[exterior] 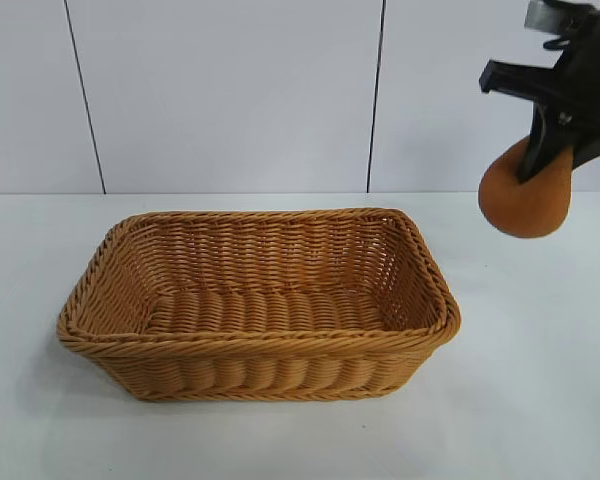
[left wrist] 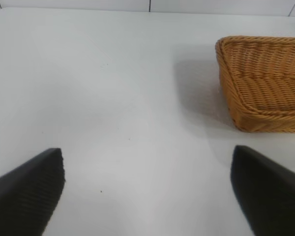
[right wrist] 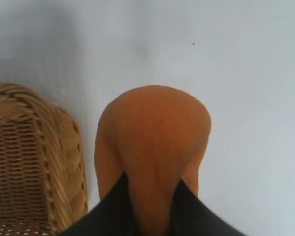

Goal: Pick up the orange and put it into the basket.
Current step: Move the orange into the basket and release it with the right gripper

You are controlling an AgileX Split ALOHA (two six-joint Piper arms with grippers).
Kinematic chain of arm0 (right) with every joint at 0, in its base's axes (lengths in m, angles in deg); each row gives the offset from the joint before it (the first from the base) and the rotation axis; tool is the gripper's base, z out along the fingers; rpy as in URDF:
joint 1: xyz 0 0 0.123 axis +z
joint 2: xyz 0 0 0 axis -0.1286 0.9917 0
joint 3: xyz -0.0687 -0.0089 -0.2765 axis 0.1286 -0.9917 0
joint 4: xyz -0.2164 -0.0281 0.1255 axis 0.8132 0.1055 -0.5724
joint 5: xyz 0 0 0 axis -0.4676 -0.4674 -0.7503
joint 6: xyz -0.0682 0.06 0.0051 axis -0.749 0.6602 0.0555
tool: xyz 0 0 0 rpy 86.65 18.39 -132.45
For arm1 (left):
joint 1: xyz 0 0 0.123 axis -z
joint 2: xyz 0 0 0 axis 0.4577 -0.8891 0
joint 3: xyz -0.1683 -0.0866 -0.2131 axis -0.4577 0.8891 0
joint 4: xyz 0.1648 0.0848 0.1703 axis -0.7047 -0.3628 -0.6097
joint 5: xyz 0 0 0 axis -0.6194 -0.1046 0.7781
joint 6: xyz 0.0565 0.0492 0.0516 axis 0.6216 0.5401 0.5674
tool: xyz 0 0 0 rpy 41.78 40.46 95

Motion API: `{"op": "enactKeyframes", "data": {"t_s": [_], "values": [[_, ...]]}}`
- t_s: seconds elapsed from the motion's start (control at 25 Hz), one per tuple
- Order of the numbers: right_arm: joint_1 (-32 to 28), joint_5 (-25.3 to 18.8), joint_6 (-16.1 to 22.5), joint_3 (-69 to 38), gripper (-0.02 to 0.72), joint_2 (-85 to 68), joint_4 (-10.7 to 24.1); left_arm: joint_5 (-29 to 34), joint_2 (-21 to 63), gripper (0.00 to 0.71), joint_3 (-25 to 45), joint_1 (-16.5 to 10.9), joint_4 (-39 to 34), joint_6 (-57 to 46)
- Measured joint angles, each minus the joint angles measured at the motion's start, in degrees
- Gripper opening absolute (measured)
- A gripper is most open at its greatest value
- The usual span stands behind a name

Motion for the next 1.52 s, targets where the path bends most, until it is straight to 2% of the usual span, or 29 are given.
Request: {"op": "enactKeyframes", "data": {"t_s": [0.16,0.28,0.48,0.84,1.0,1.24,1.4,1.52], "values": [[0.0,-1.1,0.0,0.0,0.053,-2.0,-0.8,0.0,0.0,0.651,0.0,0.0,0.0,0.0],[0.3,-1.3,-0.8,0.0,0.053,-2.1,-3.8,0.0,0.0,0.651,0.0,0.0,0.0,0.0],[5.9,-0.6,-2.2,0.0,0.053,-2.1,-6.4,0.0,0.0,0.651,0.0,0.0,0.0,0.0],[22.1,7.2,0.9,0.0,0.053,-1.8,-7.1,0.0,0.0,0.651,0.0,0.0,0.0,0.0],[26.8,11.7,3.0,0.0,0.053,1.7,-7.4,0.0,0.0,0.651,0.0,0.0,0.0,0.0],[31.7,18.1,3.8,0.0,0.053,10.6,-7.6,0.0,0.0,0.651,0.0,0.0,0.0,0.0],[32.0,21.2,3.9,0.0,0.053,16.0,-7.6,0.0,0.0,0.651,0.0,0.0,0.0,0.0],[32.0,21.9,3.9,0.0,0.057,17.9,-7.5,0.0,0.0,0.651,0.0,0.0,0.0,0.0]]}}
